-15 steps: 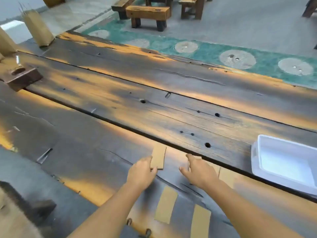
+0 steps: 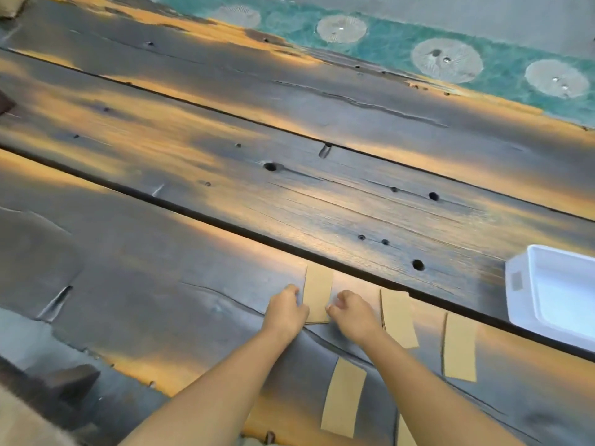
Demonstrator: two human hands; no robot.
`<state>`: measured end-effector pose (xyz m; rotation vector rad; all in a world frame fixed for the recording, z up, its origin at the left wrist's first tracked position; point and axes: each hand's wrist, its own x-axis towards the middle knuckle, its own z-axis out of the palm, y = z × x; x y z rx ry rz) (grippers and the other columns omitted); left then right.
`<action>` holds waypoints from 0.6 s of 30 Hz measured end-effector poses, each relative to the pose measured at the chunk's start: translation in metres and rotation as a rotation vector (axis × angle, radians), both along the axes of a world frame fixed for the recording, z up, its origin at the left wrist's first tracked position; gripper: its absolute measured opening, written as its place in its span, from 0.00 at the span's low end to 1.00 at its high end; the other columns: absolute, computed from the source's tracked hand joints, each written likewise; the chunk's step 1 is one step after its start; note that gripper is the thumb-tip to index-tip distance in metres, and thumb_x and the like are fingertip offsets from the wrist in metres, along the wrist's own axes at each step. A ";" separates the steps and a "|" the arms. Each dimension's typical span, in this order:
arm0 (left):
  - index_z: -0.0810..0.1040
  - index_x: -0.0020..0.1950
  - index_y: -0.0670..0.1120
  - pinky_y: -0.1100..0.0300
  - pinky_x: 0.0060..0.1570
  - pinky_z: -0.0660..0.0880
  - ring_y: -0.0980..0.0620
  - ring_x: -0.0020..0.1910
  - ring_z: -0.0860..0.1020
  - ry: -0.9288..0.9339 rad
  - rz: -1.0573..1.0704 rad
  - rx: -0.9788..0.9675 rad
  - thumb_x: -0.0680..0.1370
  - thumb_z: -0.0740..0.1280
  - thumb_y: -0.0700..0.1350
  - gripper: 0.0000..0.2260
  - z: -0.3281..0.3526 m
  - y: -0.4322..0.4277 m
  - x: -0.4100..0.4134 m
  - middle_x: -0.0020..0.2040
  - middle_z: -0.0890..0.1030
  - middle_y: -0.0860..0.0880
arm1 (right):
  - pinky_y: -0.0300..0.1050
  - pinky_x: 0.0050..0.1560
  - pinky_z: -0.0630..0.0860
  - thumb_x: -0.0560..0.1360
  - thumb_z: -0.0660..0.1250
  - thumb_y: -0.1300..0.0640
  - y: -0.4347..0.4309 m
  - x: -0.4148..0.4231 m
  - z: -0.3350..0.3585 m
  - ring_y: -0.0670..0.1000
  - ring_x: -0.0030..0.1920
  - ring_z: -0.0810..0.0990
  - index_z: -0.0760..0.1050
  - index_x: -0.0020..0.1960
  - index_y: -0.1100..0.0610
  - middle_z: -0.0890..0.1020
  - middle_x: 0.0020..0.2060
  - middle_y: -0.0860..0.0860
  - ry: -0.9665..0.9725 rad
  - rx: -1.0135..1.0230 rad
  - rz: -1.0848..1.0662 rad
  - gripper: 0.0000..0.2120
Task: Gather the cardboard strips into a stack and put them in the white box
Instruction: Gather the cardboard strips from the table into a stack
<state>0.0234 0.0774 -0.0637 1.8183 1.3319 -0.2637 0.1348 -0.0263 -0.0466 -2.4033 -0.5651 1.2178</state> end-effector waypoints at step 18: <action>0.76 0.47 0.43 0.46 0.57 0.80 0.38 0.55 0.82 -0.067 0.227 -0.353 0.75 0.70 0.34 0.06 -0.026 0.014 0.043 0.53 0.84 0.35 | 0.46 0.39 0.70 0.74 0.62 0.65 0.021 0.009 -0.047 0.53 0.39 0.75 0.73 0.40 0.55 0.78 0.36 0.50 0.140 0.012 -0.487 0.07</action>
